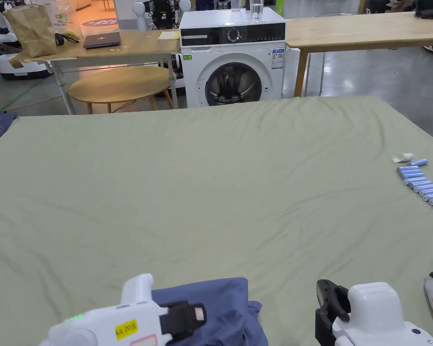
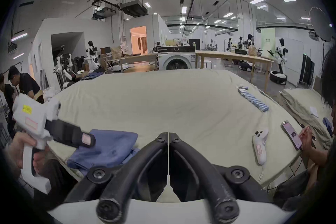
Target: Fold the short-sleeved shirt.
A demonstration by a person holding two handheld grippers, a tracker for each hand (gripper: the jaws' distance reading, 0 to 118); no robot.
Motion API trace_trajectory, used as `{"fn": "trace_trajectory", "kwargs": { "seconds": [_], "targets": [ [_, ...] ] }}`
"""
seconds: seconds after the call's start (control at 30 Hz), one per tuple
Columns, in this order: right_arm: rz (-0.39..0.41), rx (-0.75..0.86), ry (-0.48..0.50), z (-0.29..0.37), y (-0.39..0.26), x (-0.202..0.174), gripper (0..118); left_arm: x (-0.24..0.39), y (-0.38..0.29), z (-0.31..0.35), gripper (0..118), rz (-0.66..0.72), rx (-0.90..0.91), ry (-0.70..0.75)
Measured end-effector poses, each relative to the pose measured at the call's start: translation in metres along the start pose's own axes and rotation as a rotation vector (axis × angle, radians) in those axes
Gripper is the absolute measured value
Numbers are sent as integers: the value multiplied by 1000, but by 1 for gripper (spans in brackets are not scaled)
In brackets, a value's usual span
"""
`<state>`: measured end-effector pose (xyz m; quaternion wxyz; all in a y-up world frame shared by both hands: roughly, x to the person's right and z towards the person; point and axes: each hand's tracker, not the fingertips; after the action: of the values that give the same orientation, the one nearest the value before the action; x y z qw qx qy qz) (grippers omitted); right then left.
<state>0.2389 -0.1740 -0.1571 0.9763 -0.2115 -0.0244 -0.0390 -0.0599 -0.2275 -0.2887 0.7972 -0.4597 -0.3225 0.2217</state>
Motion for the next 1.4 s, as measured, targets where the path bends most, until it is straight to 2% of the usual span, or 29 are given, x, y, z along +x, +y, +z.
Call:
{"fn": "trace_trajectory", "kwargs": {
  "seconds": [0.07,0.2,0.3,0.47,0.53,0.57,0.6,0.63,0.67,0.7,0.73,0.83,0.97,1.03,1.07,1.1,1.13,1.17,1.3,1.4],
  "targets": [
    [-14,-12,9,-6,-1,1,0,9,-17,-26,4,-46,-89,-54],
    [-14,-39,28,-12,-2,0,0,21,-46,-70,4,-21,-199,-116],
    [-15,-76,56,-21,-5,-5,0,19,-45,-67,4,-24,-160,-100],
    [-63,-185,250,-56,-17,-31,0,12,-26,1,4,-58,-8,-92],
    [-140,-246,368,-74,-25,-41,0,-1,-21,29,4,-41,58,-82],
    [-198,-285,439,-84,-32,-43,0,-11,-21,42,11,-23,91,-61],
    [-244,-320,490,-92,-39,-43,0,-20,-21,50,32,-10,110,-49],
    [-280,-369,517,-101,-50,-43,0,-35,-22,58,62,13,112,-37],
    [-269,-404,489,-107,-59,-43,0,-50,-23,63,98,48,114,-22],
    [-242,-423,449,-111,-65,-42,0,-62,-25,68,108,94,116,-10],
    [-228,-425,428,-112,-72,-39,0,-74,-27,72,109,135,137,-21],
    [-309,-413,437,-111,-77,-23,0,-108,-28,63,109,240,121,-45],
    [-300,-422,429,-114,-72,-20,0,-129,-31,21,109,349,56,-145],
    [-280,-423,420,-113,-71,-25,0,-124,-28,10,106,362,88,-275],
    [-277,-424,414,-113,-70,-26,0,-122,-25,2,85,395,65,-318],
    [-276,-424,409,-112,-70,-28,0,-120,-23,-8,70,428,37,-358],
    [-273,-422,398,-112,-70,-29,0,-115,-22,-18,55,412,19,-312],
    [-270,-420,390,-111,-68,-31,0,-112,-23,-26,35,378,-3,-270],
    [-271,-382,374,-101,-59,-33,0,-121,-15,-15,25,423,16,-276],
    [-250,-338,354,-92,-40,-43,0,-133,5,23,25,327,52,-222]
  ]
}}
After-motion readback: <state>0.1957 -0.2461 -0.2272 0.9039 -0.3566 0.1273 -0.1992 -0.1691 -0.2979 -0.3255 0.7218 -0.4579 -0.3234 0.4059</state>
